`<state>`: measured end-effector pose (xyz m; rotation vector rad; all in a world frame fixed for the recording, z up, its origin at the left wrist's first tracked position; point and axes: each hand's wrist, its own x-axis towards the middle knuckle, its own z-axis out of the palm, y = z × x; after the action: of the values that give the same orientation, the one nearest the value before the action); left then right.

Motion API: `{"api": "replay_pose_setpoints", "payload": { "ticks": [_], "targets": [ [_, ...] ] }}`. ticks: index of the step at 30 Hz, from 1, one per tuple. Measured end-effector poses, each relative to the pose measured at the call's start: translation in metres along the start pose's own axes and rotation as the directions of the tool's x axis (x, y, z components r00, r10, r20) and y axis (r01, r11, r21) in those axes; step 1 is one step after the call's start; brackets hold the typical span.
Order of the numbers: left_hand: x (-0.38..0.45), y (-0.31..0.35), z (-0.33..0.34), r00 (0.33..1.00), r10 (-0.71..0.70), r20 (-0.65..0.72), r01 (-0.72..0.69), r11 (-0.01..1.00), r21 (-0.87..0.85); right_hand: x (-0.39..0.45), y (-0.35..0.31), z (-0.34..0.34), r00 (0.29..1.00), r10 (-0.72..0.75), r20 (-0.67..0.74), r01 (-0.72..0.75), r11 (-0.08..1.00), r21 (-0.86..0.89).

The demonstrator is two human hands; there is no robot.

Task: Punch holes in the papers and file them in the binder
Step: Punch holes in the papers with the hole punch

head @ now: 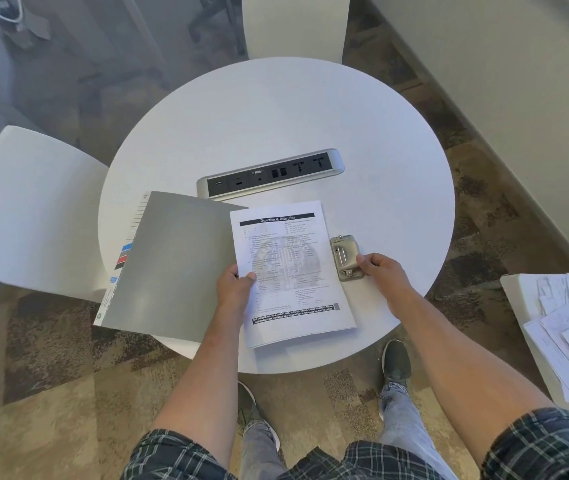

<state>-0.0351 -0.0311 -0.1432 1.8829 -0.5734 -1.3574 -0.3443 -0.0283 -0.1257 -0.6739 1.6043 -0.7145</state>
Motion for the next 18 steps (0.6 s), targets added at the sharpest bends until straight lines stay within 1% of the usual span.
{"api": "replay_pose_setpoints", "payload": {
  "ticks": [18],
  "targets": [
    [0.0003,0.0002,0.0003,1.0,0.003,0.03,-0.002,0.999,-0.04,-0.0007,0.0007,-0.0022,1.0,0.003,0.023,-0.003,1.0,-0.028]
  ]
}}
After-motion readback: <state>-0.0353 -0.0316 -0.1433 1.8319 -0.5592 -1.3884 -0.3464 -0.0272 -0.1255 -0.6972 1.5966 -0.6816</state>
